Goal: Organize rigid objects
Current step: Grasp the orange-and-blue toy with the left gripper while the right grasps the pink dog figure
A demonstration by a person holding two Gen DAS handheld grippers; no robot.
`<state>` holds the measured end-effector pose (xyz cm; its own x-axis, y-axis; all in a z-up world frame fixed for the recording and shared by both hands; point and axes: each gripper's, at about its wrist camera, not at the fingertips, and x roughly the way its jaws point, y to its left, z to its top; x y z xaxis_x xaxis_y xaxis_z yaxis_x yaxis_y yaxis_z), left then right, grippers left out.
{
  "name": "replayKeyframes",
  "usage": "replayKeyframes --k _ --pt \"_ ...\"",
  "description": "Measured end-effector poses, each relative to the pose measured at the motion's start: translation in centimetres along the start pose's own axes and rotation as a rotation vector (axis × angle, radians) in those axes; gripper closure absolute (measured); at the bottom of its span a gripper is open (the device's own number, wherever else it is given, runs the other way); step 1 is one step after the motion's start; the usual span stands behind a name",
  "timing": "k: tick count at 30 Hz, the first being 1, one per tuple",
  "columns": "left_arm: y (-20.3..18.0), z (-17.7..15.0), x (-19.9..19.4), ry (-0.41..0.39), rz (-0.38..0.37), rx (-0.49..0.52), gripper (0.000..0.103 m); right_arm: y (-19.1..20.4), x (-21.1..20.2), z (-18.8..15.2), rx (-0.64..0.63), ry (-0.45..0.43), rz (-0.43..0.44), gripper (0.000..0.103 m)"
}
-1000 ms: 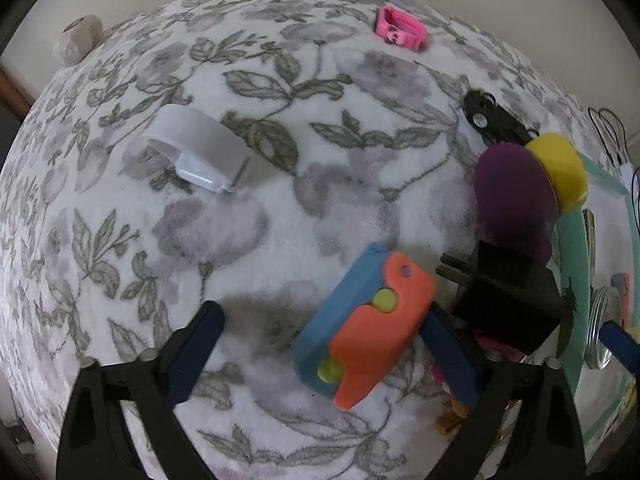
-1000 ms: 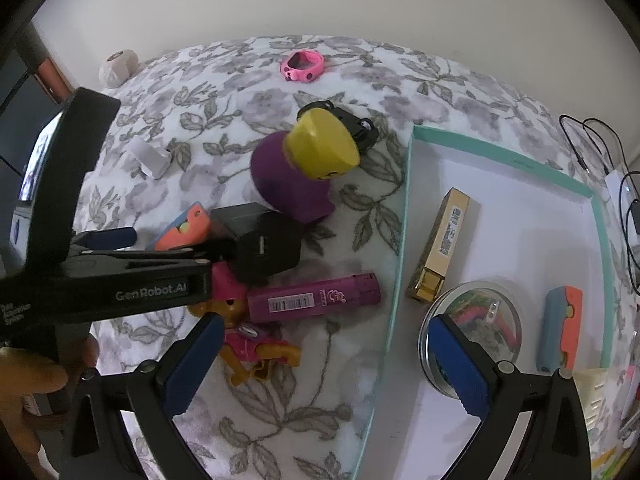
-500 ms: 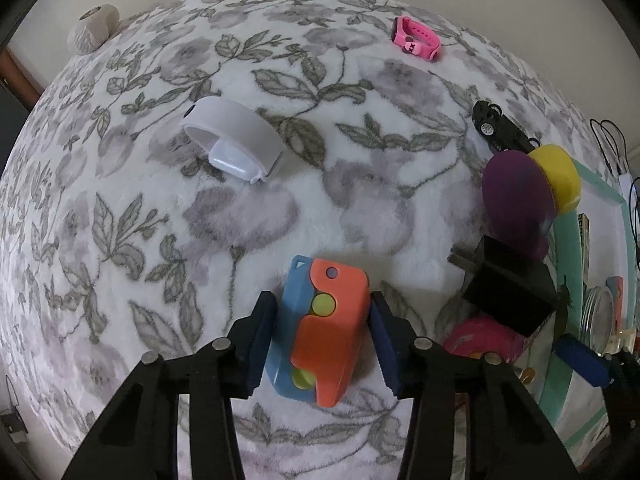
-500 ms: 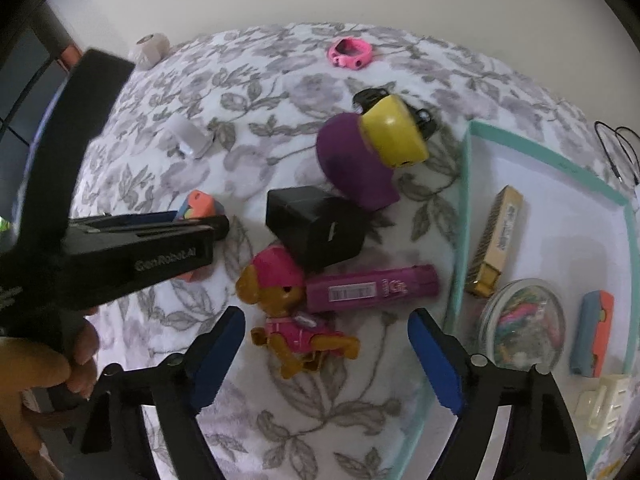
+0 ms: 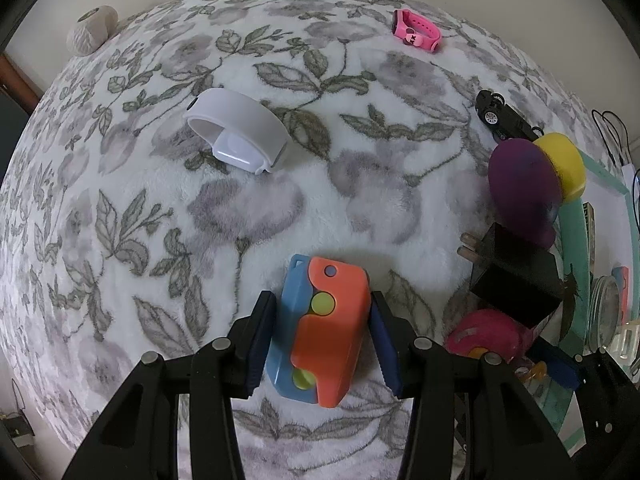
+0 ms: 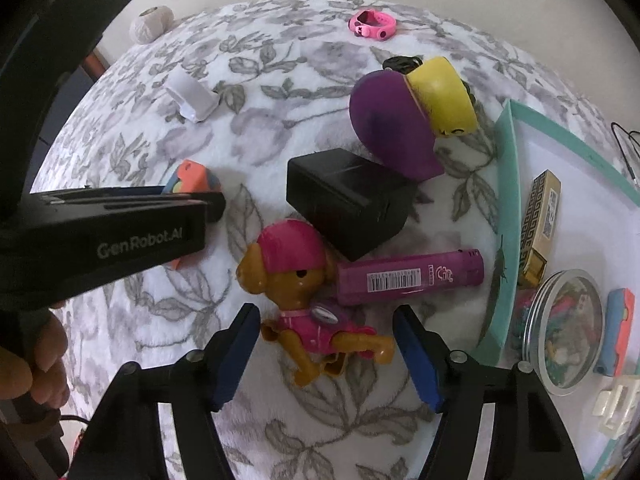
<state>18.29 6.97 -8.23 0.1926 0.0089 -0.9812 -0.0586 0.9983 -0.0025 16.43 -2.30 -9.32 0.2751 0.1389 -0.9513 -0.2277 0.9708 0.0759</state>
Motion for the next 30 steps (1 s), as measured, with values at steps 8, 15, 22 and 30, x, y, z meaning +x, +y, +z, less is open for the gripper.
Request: replayKeyframes --k 8,15,22,30 --pt "-0.4 0.2 0.1 -0.002 0.008 0.006 0.054 1.8 0.8 -0.3 -0.059 -0.019 -0.084 0.031" --pt "-0.4 0.1 -0.1 -0.005 0.007 0.005 0.054 1.3 0.5 -0.6 -0.050 -0.021 -0.068 0.033" --pt "-0.3 0.0 -0.3 -0.012 0.004 -0.002 0.055 0.5 -0.1 -0.5 -0.036 -0.012 -0.039 0.034" --pt "0.1 0.2 -0.5 -0.023 -0.009 -0.024 0.056 -0.8 -1.0 0.1 -0.010 -0.009 0.013 0.034"
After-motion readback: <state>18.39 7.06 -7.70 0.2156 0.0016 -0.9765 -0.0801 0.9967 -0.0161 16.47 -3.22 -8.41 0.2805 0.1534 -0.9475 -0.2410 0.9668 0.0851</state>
